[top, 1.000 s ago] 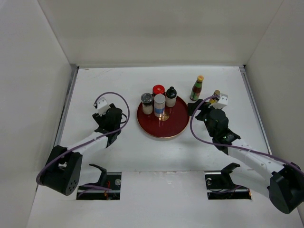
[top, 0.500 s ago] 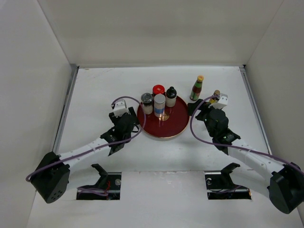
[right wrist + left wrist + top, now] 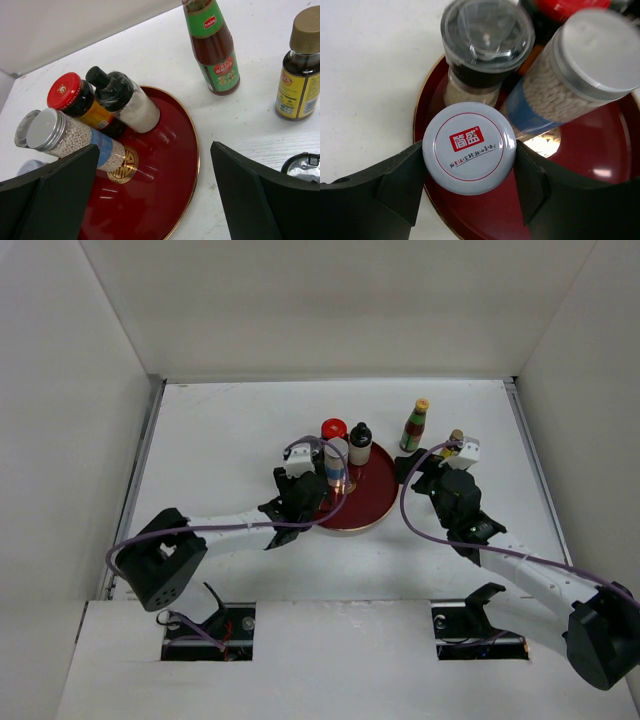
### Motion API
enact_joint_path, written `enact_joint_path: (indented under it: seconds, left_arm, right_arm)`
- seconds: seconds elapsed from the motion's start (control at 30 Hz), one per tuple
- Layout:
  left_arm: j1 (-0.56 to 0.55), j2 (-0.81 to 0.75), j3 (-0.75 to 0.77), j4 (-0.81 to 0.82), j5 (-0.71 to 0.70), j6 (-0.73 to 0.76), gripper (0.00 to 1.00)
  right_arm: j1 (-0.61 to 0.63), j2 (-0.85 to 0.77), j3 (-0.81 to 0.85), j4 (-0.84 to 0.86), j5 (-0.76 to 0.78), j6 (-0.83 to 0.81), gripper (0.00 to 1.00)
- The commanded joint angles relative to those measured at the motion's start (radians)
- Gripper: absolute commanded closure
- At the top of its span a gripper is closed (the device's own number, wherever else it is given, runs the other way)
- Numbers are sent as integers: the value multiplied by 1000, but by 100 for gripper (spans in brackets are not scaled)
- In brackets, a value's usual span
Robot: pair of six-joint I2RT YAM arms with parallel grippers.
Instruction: Organize the condiment bottles
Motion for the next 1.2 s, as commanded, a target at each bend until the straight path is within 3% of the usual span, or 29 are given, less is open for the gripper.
enact_joint_path:
  seconds: [0.0, 0.13, 0.27, 0.33, 0.4, 0.43, 0.5, 0.57, 0.7, 0.77, 0.97, 1.17]
  left_arm:
    - [8, 12, 48, 137, -18, 12, 70]
    - [-1, 43, 30, 160, -24, 12, 63]
    - [-15, 51, 9, 172, -30, 14, 38]
    - [-26, 17, -19, 182, -31, 18, 25]
    - [-32, -33, -54, 197, -31, 23, 16]
    - [-37, -67, -74, 206, -28, 24, 12]
    - [-43, -144, -116, 224, -19, 31, 5]
    - [-53, -234, -162, 244, -9, 43, 1]
    - [-50, -401, -269, 327, 16, 58, 0]
    - [-43, -455, -327, 384, 27, 54, 0]
    - [-14, -458, -461, 618, 31, 50, 0]
    - [-14, -416, -504, 695, 24, 46, 0]
  right_arm:
    - [8, -27, 18, 46, 3, -6, 0]
    - [8, -57, 17, 44, -7, -14, 0]
    - [12, -93, 38, 23, -25, -25, 0]
    - [13, -104, 67, -20, -16, -34, 20]
    - [9, -95, 106, -61, -11, -43, 46]
    - [-6, -80, 132, -78, -10, -52, 53]
    - [-41, -32, 194, -120, -11, -72, 56]
    - [-64, 29, 270, -161, -19, -91, 51]
    - [-113, 159, 392, -183, -3, -147, 14]
    - [-145, 222, 439, -180, -14, -166, 6]
    - [-211, 417, 590, -207, -33, -216, 3]
    - [-250, 581, 699, -217, -51, -235, 6]
